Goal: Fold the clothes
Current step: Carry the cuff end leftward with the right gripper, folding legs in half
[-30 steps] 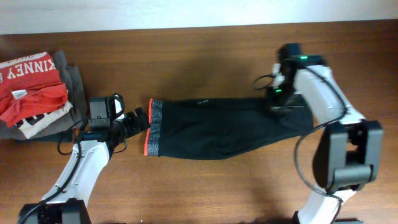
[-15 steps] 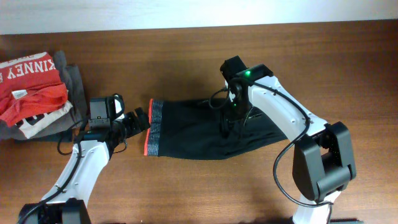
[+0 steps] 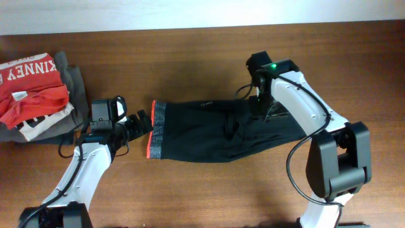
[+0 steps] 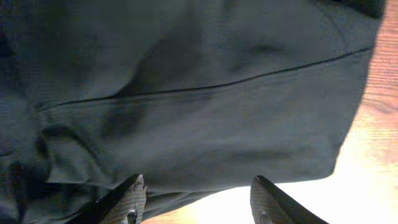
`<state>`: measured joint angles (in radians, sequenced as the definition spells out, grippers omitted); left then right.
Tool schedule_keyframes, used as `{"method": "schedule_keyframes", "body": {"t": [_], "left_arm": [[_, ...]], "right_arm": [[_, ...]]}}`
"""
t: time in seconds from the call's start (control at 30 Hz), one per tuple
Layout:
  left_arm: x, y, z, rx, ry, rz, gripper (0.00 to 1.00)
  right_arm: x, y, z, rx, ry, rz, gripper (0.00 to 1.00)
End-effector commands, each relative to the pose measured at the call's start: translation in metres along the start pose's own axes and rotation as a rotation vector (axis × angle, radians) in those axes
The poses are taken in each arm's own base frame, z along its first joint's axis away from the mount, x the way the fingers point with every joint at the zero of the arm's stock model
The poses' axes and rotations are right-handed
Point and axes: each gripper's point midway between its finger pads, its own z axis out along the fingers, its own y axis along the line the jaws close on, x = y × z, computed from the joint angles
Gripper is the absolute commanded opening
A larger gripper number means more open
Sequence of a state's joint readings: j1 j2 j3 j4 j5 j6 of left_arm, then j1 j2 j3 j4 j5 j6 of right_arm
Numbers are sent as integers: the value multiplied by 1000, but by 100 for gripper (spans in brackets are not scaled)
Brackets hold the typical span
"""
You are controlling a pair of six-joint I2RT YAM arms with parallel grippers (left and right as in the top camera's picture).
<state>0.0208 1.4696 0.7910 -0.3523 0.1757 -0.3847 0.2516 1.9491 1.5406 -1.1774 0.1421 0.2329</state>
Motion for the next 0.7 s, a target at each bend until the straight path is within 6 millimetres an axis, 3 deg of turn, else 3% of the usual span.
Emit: {"method": "schedule_keyframes", "body": {"t": [0.0,0.2,0.4,0.57,0.67], "left_arm": [[5,4,-2,-13,13,14,99],[27,-9,13,72,119,55,99],[67,-16,38,149,299,18,99],[93,-38,26,298,440,-44,99],[112,-29,16,257,543,-145,99]], "right_arm": [[0,-21,-6,26,-9,54,59],[6,-42,-3,33,33,102,59],[7,-43,-3,34,36,104,59],[7,-44,-3,34,35,104,60],[7,-44,-3,34,36,104,60]]}}
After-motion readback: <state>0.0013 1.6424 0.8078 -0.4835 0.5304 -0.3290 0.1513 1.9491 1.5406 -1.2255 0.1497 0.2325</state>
